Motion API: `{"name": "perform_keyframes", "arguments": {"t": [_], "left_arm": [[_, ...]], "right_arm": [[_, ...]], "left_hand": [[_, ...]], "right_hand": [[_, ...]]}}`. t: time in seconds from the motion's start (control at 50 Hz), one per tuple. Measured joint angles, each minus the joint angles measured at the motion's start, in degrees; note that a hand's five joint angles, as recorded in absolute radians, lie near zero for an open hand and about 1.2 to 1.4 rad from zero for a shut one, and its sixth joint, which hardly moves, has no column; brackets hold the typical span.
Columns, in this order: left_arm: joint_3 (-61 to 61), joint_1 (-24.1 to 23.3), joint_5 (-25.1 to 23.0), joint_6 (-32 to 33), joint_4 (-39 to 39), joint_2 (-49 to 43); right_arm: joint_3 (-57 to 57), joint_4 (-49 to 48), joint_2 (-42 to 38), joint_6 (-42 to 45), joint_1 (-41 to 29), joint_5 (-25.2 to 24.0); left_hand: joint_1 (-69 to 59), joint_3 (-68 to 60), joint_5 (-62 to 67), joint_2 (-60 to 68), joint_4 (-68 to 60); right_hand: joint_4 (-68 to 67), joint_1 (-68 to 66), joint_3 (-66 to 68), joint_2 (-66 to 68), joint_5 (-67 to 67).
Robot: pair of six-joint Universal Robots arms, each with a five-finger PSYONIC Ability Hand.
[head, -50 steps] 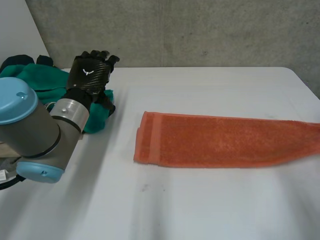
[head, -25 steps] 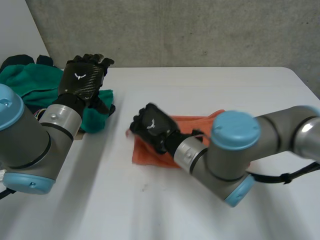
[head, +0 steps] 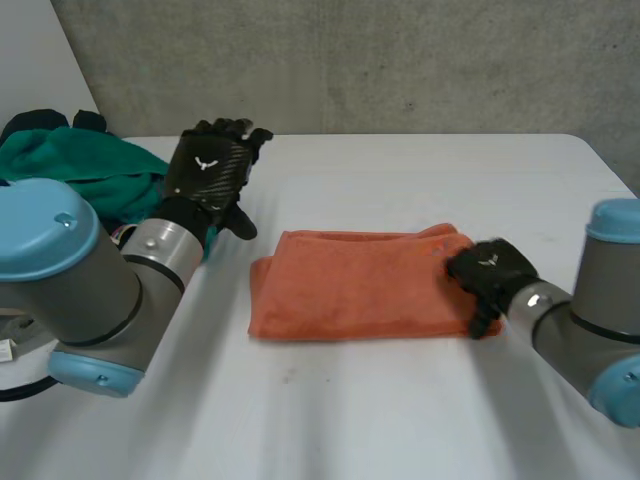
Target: Fold the laundry.
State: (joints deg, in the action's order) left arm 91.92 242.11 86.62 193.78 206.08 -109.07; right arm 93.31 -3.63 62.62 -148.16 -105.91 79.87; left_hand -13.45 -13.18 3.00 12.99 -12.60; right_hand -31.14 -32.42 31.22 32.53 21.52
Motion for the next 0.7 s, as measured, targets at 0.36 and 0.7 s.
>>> {"name": "perform_keyframes", "arguments": {"t": [0.36, 0.7], "left_arm": [[0.8, 0.0, 0.6, 0.0, -0.3, 2.4], [0.7, 0.0, 1.8, -1.8, -3.1, 4.1]], "right_arm": [[-5.0, -14.7, 1.4, 7.7, -8.4, 7.0], [-7.5, -19.1, -7.2, 0.5, -23.4, -10.4]], "left_hand": [[0.0, 0.0, 0.0, 0.0, 0.0], [0.0, 0.0, 0.0, 0.0, 0.0]], "right_hand": [[-37.5, -28.1, 36.9, 35.1, 36.0], [14.5, 17.1, -14.6, -16.7, -15.0]]}}
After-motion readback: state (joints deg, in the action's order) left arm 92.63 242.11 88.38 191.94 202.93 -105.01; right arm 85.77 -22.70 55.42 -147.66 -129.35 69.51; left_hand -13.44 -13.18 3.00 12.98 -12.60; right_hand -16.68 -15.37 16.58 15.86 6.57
